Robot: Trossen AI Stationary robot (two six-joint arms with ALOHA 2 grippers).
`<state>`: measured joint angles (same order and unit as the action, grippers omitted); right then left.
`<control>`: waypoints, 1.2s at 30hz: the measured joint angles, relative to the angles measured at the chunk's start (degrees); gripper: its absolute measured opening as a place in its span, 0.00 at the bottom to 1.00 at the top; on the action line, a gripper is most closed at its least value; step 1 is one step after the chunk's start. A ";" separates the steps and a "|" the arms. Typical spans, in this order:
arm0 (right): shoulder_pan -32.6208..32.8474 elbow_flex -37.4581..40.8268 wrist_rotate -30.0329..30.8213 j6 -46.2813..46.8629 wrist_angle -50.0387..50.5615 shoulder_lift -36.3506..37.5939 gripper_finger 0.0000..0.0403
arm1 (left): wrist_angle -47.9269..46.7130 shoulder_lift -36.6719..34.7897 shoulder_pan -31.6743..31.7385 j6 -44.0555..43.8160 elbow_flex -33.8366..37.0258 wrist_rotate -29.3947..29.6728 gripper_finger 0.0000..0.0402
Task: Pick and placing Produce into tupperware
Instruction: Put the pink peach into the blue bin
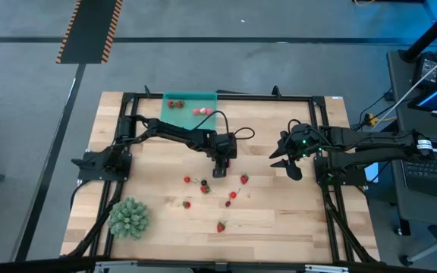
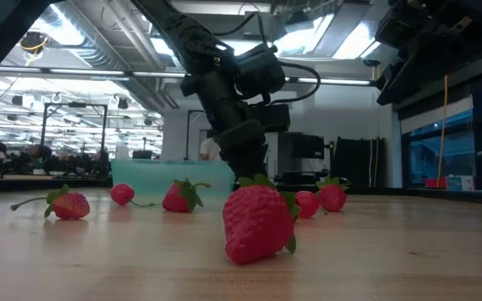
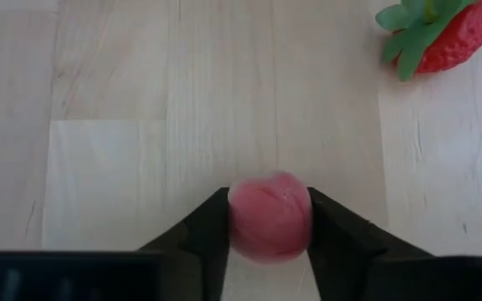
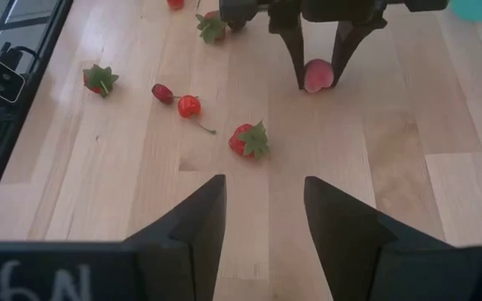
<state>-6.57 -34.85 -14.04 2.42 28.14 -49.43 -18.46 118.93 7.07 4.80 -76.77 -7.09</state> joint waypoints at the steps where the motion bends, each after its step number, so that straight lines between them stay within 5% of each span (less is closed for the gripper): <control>1: 0.02 0.00 0.00 0.00 0.00 0.00 0.41 | 0.02 0.00 0.00 -0.18 0.00 0.00 0.28; 8: 0.02 0.00 0.00 -0.04 0.08 0.00 0.41 | -2.75 -2.97 -0.26 -1.59 -0.70 1.03 0.25; 19: 0.01 0.00 0.01 -0.02 0.40 0.02 0.41 | -11.72 -19.66 2.42 4.37 -5.68 9.60 0.24; 27: 0.02 0.00 0.02 -0.05 0.22 0.02 0.41 | -12.58 -30.52 8.32 6.28 -5.70 9.94 0.29; 36: 0.02 0.00 0.02 0.05 -0.07 0.02 0.41 | -13.97 -33.24 17.47 6.32 -5.68 -5.00 0.24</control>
<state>-6.55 -34.85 -14.02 2.46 28.08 -49.41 -32.42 85.69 24.55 11.12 -82.46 -12.09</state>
